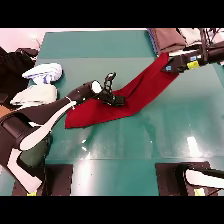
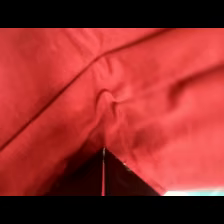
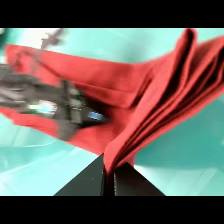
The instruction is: Fold the shirts.
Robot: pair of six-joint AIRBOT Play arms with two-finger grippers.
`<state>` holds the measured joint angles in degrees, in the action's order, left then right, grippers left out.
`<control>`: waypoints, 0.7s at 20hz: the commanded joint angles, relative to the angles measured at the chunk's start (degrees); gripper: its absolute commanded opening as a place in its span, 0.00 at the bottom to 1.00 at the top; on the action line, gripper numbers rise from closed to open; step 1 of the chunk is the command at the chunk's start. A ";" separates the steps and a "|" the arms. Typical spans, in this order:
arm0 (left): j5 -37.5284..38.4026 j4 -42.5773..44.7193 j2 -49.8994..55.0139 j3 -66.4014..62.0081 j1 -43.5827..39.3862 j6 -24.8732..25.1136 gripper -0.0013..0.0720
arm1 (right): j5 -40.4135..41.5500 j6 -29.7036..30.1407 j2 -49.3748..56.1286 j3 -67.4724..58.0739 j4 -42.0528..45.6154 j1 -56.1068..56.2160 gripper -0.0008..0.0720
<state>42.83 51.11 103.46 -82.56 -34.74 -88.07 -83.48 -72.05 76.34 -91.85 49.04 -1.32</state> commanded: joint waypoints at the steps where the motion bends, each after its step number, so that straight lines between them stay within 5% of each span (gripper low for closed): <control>1: -0.02 -0.13 0.57 -0.52 -0.17 0.02 0.05 | 1.16 -2.67 -1.25 -2.99 -0.04 6.23 0.03; 8: 8.35 9.60 -9.92 -3.63 10.49 -1.77 0.05 | 5.92 -4.94 0.42 -7.63 -0.37 17.49 0.03; 14: 12.57 22.45 -32.50 -3.74 27.87 -1.92 0.05 | 19.85 -0.44 12.39 -11.21 -15.21 35.15 0.03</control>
<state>53.23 66.94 80.20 -86.21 -14.00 -89.78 -71.31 -75.33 83.24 -101.16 40.93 25.47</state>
